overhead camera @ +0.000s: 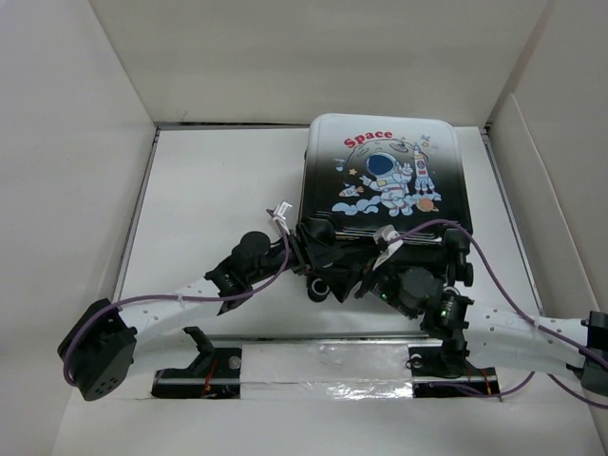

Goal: Pack the luggage

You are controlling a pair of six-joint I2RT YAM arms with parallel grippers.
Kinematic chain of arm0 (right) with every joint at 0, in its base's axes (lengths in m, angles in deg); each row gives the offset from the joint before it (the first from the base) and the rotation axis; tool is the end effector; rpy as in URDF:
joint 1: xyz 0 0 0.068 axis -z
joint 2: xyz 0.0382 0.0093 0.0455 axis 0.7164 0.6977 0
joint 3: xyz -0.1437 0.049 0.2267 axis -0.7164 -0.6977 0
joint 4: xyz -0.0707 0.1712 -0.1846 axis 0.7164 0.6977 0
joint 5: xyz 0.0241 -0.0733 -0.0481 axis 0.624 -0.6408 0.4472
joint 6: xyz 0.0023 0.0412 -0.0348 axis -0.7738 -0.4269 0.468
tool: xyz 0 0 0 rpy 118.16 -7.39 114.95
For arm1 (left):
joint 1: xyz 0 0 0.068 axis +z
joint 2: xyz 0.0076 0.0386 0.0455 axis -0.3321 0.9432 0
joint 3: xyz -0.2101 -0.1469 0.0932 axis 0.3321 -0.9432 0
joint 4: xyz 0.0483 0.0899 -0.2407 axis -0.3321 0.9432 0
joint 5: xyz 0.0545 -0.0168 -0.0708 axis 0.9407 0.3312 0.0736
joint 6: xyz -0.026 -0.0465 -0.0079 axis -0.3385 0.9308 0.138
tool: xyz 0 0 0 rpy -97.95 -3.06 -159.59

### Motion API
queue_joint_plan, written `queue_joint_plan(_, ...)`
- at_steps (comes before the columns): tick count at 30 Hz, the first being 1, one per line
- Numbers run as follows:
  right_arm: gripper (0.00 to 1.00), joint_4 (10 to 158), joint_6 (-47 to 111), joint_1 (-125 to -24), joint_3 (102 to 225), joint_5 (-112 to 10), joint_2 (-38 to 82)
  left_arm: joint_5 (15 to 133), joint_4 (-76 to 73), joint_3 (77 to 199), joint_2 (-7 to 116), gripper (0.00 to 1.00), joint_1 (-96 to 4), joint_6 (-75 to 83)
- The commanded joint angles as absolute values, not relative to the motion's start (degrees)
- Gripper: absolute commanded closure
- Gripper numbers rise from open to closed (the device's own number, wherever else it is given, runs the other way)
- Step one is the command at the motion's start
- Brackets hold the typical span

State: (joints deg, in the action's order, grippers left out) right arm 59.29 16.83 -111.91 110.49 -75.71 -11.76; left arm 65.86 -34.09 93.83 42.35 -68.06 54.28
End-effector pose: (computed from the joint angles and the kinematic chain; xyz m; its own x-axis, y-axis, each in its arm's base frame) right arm 0.0894 0.1761 0.2600 -0.2847 0.2386 -0.9285 -0.6976 0.6127 0.3713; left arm 0.1535 -0.1896 0.2575 -0.7976 -0.3726 -0.4743 0.4279 0.2045 -0.8804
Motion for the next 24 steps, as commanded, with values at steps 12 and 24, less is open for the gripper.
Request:
queue_joint_plan(12,0.19,43.3,24.1,-113.3,118.3,-80.9,5.2,63.7,-60.0,87.2,37.5,0.95,-68.3,59.9)
queue_joint_plan(24,0.24,26.9,23.7,-114.4,118.6,-93.9,16.1,59.6,-68.0,83.1,39.8,0.91,-67.7,65.6)
